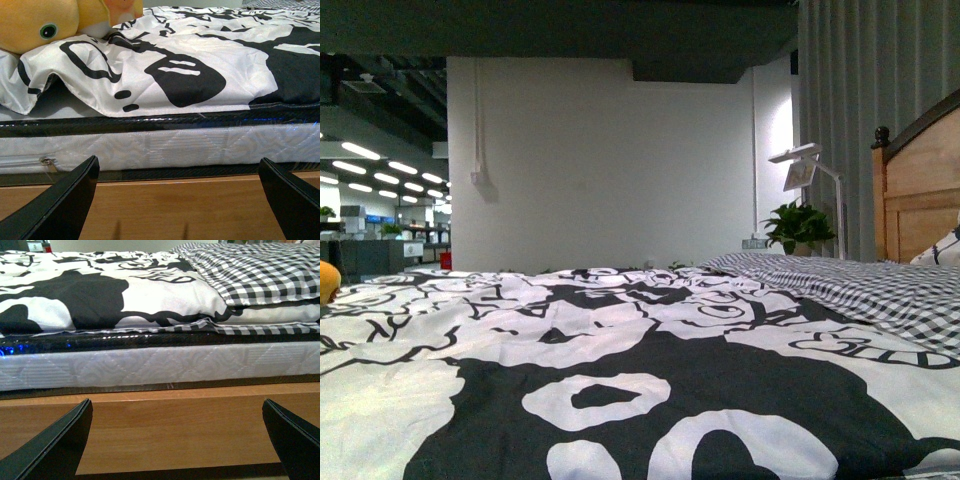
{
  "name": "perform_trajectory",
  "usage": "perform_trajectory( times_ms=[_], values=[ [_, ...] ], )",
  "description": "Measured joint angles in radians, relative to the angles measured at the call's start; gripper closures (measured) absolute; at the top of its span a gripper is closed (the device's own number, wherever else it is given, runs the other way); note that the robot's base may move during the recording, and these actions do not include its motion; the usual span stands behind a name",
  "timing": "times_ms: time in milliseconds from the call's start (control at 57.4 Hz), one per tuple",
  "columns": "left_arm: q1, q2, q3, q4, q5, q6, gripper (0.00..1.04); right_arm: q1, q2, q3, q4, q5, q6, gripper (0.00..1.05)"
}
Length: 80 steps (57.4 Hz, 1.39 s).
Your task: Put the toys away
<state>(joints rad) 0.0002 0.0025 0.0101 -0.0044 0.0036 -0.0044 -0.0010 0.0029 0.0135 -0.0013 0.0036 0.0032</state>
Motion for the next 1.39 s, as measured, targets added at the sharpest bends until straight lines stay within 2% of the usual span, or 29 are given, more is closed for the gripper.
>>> perform_trajectory(
  times_ms=[1394],
  values=[
    [-0.002,-0.003,0.0,-0.001,-0.006,0.0,0.06,0.0,0.0,0.0,0.0,-0.008,0.0,0.02]
  ],
)
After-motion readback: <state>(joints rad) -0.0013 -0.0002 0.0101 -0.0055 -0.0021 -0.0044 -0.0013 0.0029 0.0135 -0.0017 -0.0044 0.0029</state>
